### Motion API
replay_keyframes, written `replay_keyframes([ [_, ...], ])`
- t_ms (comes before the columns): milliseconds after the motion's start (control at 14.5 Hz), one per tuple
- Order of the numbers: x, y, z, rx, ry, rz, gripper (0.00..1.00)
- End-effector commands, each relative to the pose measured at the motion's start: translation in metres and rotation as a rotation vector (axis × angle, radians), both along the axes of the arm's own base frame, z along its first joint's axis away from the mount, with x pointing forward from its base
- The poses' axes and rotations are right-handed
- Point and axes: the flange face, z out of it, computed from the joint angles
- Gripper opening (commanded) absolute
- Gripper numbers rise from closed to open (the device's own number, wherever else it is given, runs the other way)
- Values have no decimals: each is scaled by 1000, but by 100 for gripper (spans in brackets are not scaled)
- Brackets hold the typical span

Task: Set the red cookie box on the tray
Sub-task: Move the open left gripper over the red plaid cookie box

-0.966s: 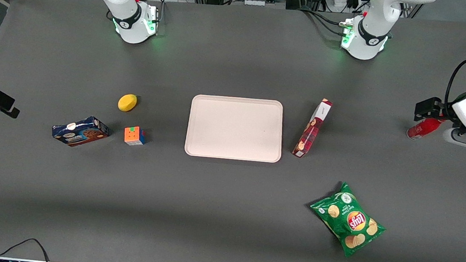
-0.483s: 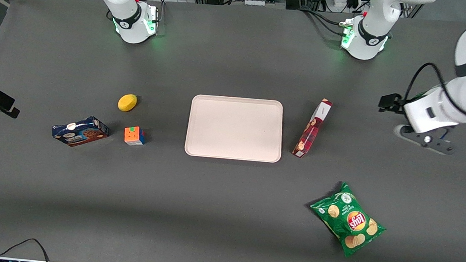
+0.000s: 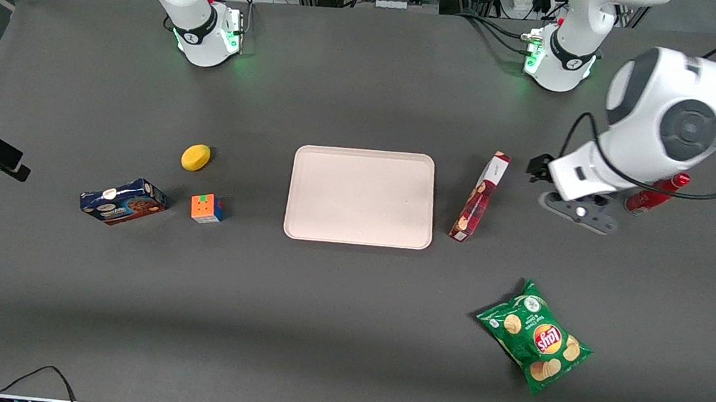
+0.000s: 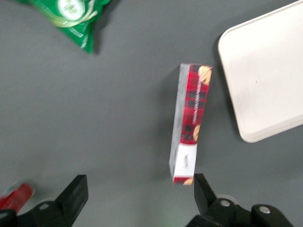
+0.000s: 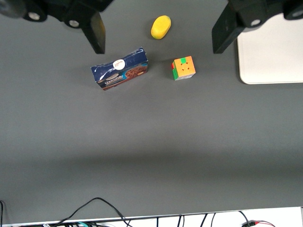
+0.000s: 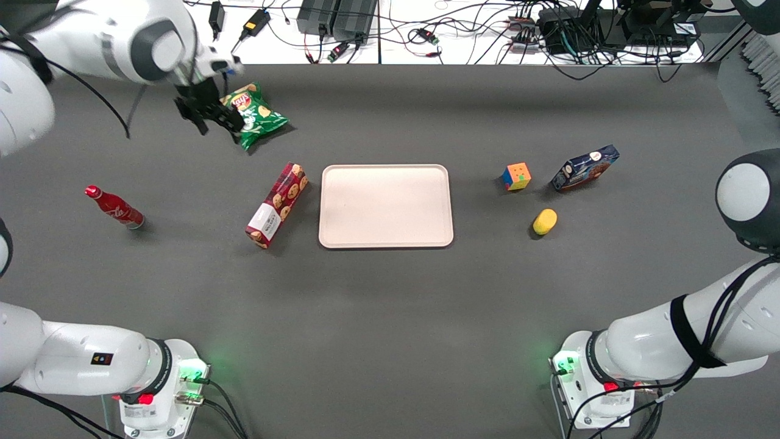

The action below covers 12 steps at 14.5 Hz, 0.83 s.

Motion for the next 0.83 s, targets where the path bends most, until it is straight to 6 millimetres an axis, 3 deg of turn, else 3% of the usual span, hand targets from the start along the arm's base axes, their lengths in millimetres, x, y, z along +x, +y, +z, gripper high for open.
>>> replay_keyframes([
  [0,-51,-31,-36,6,-86,-11,100],
  [276,-84,-63,-76,-3,-164,-22,100],
  [759,-92,-72,-148,-30,-235,-76,100],
])
